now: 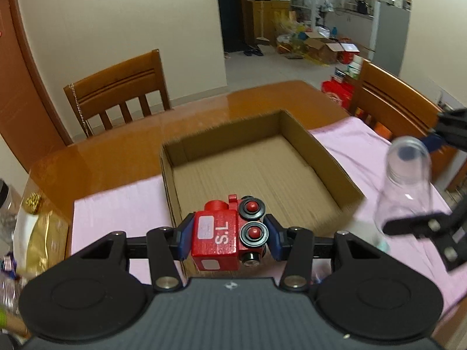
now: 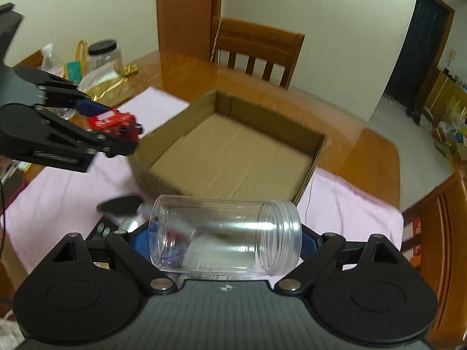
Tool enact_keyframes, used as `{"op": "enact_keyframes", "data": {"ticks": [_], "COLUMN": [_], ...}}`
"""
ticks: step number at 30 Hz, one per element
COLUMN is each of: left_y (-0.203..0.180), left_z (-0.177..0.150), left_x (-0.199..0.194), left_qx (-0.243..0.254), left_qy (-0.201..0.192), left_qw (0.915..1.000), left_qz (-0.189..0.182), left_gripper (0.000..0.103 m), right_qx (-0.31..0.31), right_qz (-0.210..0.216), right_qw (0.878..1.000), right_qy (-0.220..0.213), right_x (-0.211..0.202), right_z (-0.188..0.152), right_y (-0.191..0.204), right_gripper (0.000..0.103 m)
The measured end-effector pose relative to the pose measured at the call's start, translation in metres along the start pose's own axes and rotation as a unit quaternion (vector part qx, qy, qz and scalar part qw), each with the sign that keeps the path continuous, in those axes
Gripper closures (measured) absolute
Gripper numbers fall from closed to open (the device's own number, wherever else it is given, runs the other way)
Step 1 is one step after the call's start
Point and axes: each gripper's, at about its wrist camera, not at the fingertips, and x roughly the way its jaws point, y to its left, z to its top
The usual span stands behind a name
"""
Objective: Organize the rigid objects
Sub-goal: 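Carry the train and jar into the cardboard box and open both grippers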
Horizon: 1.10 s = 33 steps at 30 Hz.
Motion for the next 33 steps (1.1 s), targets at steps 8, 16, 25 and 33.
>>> {"op": "enact_keyframes", "data": {"ticks": [8, 16, 25, 33], "left_y": [0.016, 0.035, 0.045, 0.044], "left_z": [0.047, 0.063, 0.048, 0.014], "left_x": [0.073, 0.136, 0.113, 0.051], "left_qx": [-0.021, -0.058, -0.068, -0.09], "left_qy": [0.004, 0.01, -0.007, -0.01], "left_qw": [0.9997, 0.9977, 0.9959, 0.9939], "left_qz": [0.008, 0.035, 0.06, 0.063], "left_gripper": [0.055, 0.05, 0.007, 0.003], "right_qx": [0.01, 0.027, 0.037, 0.041], "right_qz": [-0.001, -0.003, 0.001, 0.006], "right_qw": [1.0, 1.0, 0.999, 0.999], "right_qy": [-0.007, 0.001, 0.014, 0.016], "right_x": [0.028, 0.051, 0.068, 0.082], "right_z": [0.025, 0.033, 0.037, 0.053], "right_y": [-0.028, -0.044, -0.051, -0.053], "right_gripper": [0.009, 0.009, 0.009, 0.009]}}
